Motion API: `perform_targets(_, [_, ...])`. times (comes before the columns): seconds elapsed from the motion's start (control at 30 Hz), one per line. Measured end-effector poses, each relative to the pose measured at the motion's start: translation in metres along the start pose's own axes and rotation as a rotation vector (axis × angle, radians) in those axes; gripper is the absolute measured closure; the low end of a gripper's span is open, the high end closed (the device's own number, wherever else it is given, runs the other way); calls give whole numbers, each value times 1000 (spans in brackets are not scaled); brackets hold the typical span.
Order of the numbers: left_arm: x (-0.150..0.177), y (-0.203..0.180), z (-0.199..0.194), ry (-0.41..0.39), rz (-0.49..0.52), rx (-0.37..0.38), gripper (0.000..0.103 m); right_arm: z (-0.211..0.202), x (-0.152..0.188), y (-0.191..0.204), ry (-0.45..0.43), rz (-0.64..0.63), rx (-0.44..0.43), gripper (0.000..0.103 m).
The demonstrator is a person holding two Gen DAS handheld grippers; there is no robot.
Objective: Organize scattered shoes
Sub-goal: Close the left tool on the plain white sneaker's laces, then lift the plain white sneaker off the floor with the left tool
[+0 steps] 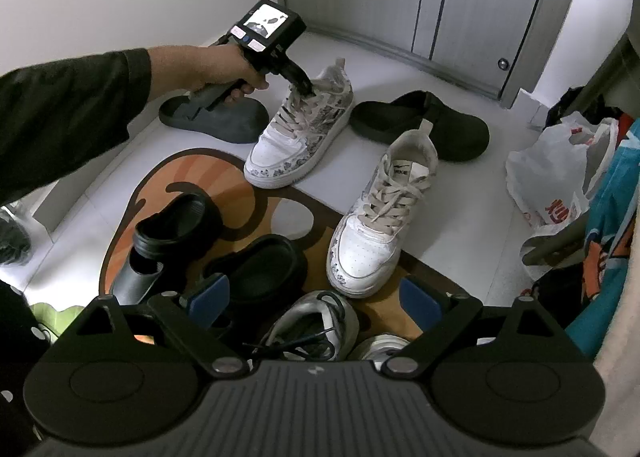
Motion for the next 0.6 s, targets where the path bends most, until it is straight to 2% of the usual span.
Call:
perform_targets(0.07, [3, -4, -7, -25, -14, 14, 92, 0, 0, 2, -3, -8, 4, 8])
perform_targets(0.17, [8, -1, -20, -75, -96, 63, 93, 4, 1, 3, 11, -17, 9, 8])
perform_targets(0.4, [18, 4, -35, -137, -104, 28, 93, 2, 1, 5, 1, -36, 16, 8])
perform_targets(0.5, [19, 11, -46, -153, -168, 69, 93, 2, 1, 5, -1, -38, 19, 8])
perform_targets(0.6, [19, 9, -56, -173, -175, 87, 93, 3, 2, 6, -2, -42, 22, 8])
Point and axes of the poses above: each gripper's, at about its wrist camera, not at the fingertips, and z roughly the way its jaws point, y to its left, x to its underside, the point moved 4 cm from there along z, roughly the way its jaws point, and after that the axes turned 5 degrees about z, right-handed, at the moved point
